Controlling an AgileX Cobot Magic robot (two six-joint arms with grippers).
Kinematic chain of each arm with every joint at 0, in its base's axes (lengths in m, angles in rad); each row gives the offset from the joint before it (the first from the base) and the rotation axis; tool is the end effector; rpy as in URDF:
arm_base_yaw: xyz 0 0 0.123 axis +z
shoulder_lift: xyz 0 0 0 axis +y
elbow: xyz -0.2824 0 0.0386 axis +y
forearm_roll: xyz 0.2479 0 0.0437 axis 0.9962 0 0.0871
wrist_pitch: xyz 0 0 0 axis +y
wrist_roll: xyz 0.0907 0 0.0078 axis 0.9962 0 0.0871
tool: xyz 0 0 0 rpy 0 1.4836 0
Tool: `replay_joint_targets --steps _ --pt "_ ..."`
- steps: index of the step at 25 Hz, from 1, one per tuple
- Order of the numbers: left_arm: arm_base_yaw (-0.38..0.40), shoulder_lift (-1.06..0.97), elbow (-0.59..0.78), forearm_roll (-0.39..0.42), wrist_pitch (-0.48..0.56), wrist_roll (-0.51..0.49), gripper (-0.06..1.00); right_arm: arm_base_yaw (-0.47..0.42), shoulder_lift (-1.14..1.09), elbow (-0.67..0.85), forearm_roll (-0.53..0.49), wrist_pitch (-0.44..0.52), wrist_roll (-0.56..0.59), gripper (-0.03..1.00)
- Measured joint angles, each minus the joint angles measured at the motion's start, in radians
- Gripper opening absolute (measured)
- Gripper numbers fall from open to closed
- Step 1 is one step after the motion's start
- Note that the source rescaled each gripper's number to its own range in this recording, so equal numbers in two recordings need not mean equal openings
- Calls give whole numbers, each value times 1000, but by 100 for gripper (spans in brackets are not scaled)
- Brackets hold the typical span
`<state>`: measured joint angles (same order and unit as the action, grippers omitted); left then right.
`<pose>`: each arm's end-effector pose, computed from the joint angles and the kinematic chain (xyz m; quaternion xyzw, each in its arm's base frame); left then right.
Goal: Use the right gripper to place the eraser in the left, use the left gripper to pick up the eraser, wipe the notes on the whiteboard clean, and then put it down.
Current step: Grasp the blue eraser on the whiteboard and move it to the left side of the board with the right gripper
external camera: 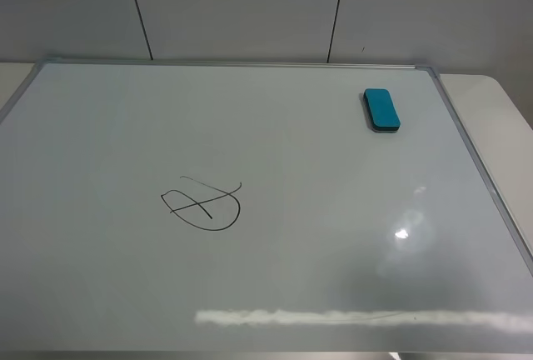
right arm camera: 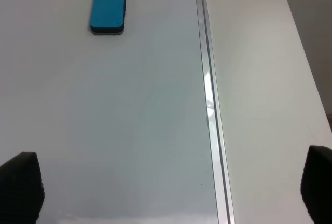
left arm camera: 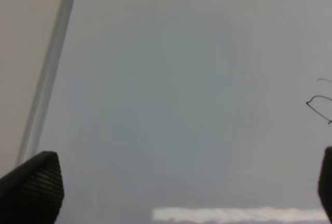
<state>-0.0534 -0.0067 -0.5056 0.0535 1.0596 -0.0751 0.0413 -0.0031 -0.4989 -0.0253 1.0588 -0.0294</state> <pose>-0.0063 0.0046 0.2789 -0.0104 0.8494 -0.0072 0.5277 -0.0050 -0.0022 0.2770 -0.0296 0.8516 -0.0095 0.5232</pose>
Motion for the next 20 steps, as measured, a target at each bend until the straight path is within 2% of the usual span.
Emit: replay_joint_targets --steps 17,20 --pt "0 0 0 0 0 0 100 0 2 0 1 0 0 100" --pt "0 0 0 0 0 0 100 0 65 -13 -11 -3 17 100"
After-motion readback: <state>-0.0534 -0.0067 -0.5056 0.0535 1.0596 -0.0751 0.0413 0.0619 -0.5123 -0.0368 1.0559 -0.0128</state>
